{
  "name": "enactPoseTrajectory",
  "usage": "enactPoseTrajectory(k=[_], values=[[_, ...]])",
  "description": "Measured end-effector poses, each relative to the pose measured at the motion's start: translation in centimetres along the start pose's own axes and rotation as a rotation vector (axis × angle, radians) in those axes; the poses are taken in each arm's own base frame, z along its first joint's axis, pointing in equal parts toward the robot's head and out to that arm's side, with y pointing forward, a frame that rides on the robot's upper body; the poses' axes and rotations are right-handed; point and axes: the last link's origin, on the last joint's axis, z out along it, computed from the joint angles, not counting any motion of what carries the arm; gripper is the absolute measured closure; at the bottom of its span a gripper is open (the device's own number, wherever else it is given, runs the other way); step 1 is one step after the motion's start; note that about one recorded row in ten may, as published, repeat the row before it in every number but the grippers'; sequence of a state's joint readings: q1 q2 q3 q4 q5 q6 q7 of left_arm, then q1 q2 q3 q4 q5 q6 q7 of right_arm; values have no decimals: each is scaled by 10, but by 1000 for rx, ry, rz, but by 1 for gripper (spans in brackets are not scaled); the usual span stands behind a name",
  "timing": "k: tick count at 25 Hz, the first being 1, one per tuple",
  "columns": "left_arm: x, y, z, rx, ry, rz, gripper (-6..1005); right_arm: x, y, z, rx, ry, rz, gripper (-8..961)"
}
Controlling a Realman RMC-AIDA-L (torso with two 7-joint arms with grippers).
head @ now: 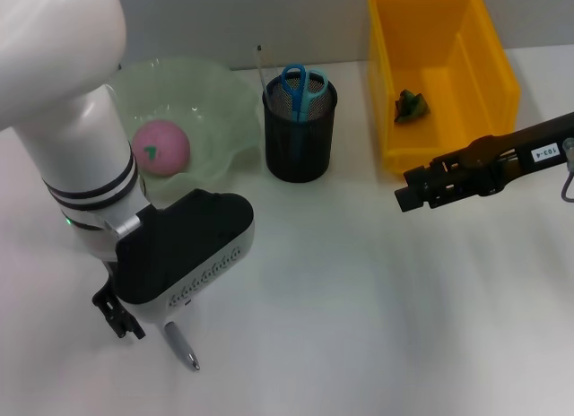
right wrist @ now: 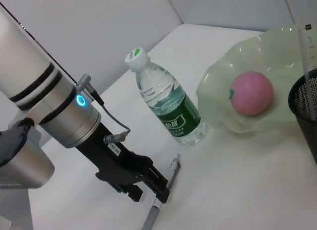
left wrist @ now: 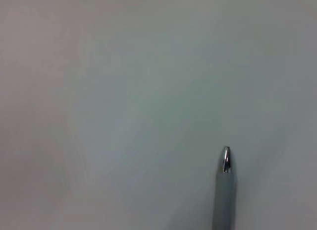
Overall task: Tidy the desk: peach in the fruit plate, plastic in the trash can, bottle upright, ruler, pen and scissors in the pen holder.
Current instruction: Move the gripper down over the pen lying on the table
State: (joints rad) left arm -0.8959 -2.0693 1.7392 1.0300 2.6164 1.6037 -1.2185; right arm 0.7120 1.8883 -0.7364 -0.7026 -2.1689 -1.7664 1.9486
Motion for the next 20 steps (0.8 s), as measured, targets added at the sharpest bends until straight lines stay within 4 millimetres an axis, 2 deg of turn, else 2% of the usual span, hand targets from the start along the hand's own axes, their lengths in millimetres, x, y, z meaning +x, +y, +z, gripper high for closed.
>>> enactPoseTrajectory(k=[6, 12, 20], values=[[1, 1, 3, -6, -9, 11, 353, 0, 0, 0, 0, 3, 1, 277], [0, 1, 4, -2, -16, 24, 367, 1, 0, 1, -2, 2, 6, 277], [0, 2, 6, -16, -20, 31, 472, -2, 1, 2, -5, 7, 0, 278]])
